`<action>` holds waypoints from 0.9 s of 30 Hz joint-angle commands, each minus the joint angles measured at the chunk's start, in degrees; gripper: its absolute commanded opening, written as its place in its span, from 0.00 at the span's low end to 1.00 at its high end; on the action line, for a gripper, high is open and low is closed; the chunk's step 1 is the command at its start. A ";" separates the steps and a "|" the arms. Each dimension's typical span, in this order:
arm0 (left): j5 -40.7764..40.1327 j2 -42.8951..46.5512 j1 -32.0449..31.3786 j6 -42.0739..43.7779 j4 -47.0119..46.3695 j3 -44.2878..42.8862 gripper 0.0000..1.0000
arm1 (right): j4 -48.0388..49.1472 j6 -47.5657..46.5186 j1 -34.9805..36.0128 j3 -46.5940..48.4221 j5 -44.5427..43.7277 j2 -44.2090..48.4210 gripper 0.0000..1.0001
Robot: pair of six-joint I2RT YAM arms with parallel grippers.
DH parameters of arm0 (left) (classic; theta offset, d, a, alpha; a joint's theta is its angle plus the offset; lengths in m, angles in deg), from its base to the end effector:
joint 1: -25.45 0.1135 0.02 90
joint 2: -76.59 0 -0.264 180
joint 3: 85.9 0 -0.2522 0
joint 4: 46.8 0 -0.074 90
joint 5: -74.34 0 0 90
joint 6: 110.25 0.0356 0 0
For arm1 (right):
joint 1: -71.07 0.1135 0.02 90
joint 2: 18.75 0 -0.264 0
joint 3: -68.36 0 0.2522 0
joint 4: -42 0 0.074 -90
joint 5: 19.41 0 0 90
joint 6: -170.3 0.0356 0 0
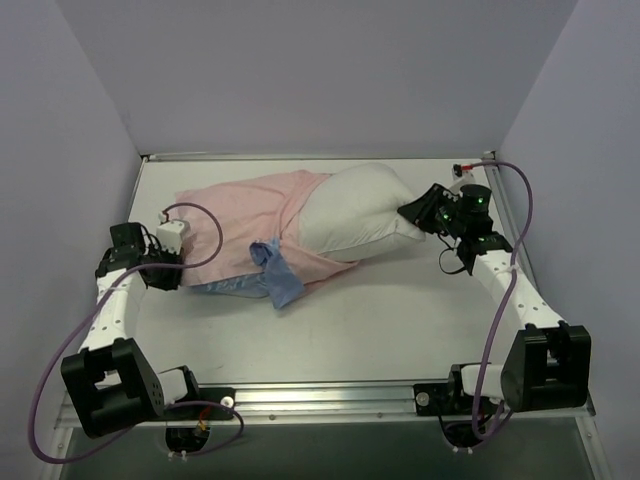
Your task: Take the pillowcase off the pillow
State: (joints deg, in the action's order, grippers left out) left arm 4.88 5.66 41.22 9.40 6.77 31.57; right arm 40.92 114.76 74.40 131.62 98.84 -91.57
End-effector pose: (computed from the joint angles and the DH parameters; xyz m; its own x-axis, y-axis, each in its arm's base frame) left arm 0.2283 0.0515 0.2314 -0.7857 0.2595 -0.5616 0.3370 0.9408 -0.0367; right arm 0.2928 0.0339 0.3044 -0.4437 0.4735 -0.7609 -0.3208 0.7089 0.6282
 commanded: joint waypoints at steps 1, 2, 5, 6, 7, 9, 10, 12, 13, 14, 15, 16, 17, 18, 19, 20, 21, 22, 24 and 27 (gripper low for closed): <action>-5.48 2.21 1.45 -8.11 -14.56 0.43 0.02 | 5.77 1.13 -2.00 0.16 -0.74 0.04 0.00; -8.55 2.12 1.98 -8.38 -15.54 -0.26 0.02 | 5.94 1.49 -2.88 -0.10 -0.57 0.39 0.00; -16.31 0.02 8.53 -6.28 -16.52 -4.56 0.02 | 5.86 1.67 -9.91 -0.10 -0.74 2.94 0.00; -16.40 -0.77 10.84 -5.66 -15.83 -9.62 0.02 | 4.46 0.97 -11.67 0.51 -1.09 3.29 0.00; -15.88 -2.44 12.78 -5.57 -13.64 -12.72 0.02 | 3.49 0.35 -13.34 1.21 -1.35 3.47 0.00; -15.00 -3.50 17.16 -5.13 -12.13 -20.87 0.02 | 2.61 -0.62 -17.56 2.79 -0.57 3.47 0.00; -14.30 -3.68 17.71 -4.87 -11.34 -22.84 0.02 | 2.87 -0.36 -18.62 2.97 -0.22 3.64 0.00; -14.12 -3.33 17.89 -3.73 -10.72 -25.74 0.02 | 2.35 -0.96 -21.07 4.28 -0.47 4.17 0.00; -13.42 -2.81 17.89 -3.72 -10.02 -27.93 0.02 | 1.56 -1.41 -21.52 5.08 -0.82 4.70 0.00; -12.37 -2.72 17.72 -4.33 -9.58 -28.91 0.02 | 0.51 -2.19 -21.70 6.04 -2.31 5.05 0.00; -11.75 -2.54 17.37 -4.86 -8.97 -30.05 0.02 | -2.20 -4.46 -21.70 8.40 -3.02 5.40 0.00; -11.40 -2.45 17.02 -5.47 -7.83 -32.07 0.02 | -4.06 -5.62 -21.53 9.73 -4.24 5.75 0.00; -8.87 -2.28 16.67 -6.35 -7.12 -32.96 0.02 | -5.81 -7.02 -20.83 11.22 -5.47 5.93 0.00; -6.50 -1.32 16.23 -7.84 -6.25 -33.66 0.02 | -10.97 -8.86 -19.52 12.98 -10.10 5.76 0.00; -4.56 -0.70 14.13 -8.64 -5.89 -33.93 0.02 | -14.67 -13.75 -15.76 17.26 -13.28 4.80 0.17; -3.67 0.00 12.29 -9.17 -5.97 -33.76 0.02 | -18.02 -16.24 -13.46 19.74 -17.22 4.27 0.59; -4.36 1.14 10.18 -9.87 -5.89 -33.84 0.02 | -24.31 -18.44 -11.00 22.46 -25.36 3.65 0.69; -4.97 1.41 6.24 -10.22 -5.02 -34.28 0.02 | -26.99 -21.94 -5.41 28.06 -29.53 2.69 0.80; -3.24 0.54 4.36 -12.67 -3.26 -38.13 0.02 | -31.38 -24.25 1.20 33.27 -36.74 1.81 0.82; -1.90 -0.78 2.87 -14.88 -0.44 -44.55 0.02 | -33.25 -26.11 13.86 41.19 -43.88 -1.53 0.82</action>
State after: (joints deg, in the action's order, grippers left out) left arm 2.36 4.39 44.48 -1.53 7.88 -4.91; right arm 13.73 94.91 79.58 167.77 68.70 -91.13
